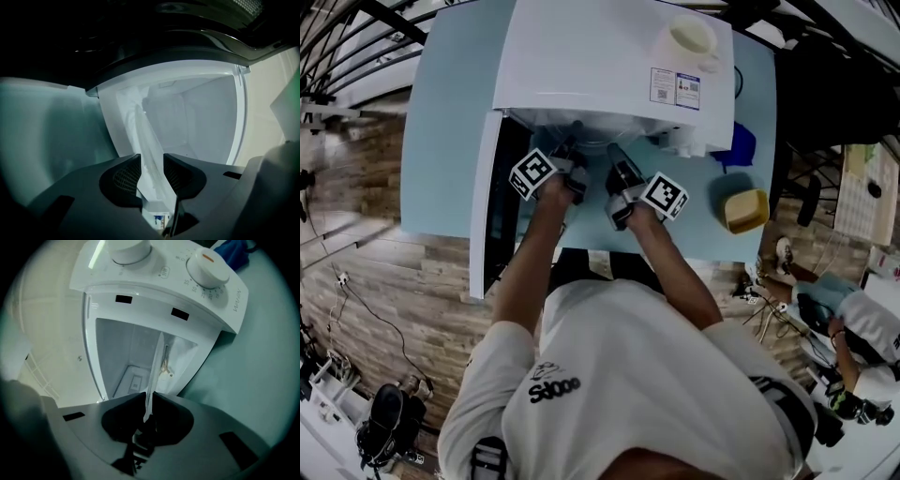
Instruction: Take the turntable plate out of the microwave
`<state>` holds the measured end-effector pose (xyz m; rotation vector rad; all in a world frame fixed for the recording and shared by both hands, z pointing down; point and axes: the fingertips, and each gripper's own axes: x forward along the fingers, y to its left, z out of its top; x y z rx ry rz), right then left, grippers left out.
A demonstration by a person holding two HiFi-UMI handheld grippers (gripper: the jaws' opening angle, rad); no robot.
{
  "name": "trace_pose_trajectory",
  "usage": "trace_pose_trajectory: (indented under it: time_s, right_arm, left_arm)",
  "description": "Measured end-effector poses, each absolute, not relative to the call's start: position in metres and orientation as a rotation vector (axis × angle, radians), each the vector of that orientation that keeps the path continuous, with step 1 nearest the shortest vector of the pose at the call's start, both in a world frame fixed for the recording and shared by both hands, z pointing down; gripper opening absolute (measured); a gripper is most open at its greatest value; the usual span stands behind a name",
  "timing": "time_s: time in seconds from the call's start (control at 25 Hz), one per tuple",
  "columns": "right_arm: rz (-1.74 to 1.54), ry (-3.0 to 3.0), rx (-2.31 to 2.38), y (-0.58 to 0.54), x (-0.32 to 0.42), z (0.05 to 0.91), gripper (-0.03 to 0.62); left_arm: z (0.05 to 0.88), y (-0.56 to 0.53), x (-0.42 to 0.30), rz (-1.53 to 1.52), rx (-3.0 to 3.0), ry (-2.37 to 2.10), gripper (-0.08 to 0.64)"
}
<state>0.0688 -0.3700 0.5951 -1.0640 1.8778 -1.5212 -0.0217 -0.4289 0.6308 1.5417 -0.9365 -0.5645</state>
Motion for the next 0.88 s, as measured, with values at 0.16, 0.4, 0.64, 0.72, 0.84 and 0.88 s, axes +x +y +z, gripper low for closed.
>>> trace_pose_trajectory:
  time_s: [0.16,0.4,0.64,0.72,0.84,0.88]
  right_arm:
    - [-1.518,1.912,-1.129,-0.348,0.077,0.597,0.037]
    - [-1.529,1.857,-1.145,-0.326,0.073,0.605,0.037]
    - [-1.517,1.851,-1.208,-0.309,0.065,0.612,0.037]
    - [-1.531,1.851,-1.245,-0.301,0.065,0.619,0.040]
    - [-1.526,1.848,-1.250,-0.292,0.064,0.624,0.054]
    - [-1.525,1.845,-1.240,-0.290,0.063,0.624,0.058]
  left_arm:
    - [0.634,-0.421,-0.019,-0.576,1.556,-0.904,0.156]
    - [0.635,-0.406,-0.009,-0.579,1.546,-0.810,0.083]
    - [0.631,-0.393,-0.014,-0.647,1.408,-0.683,0.040]
    - [0.632,-0.385,-0.014,-0.628,1.414,-0.679,0.038]
    - [0.633,-0.375,-0.016,-0.599,1.433,-0.688,0.035]
    - [0.632,-0.370,-0.017,-0.598,1.432,-0.694,0.035]
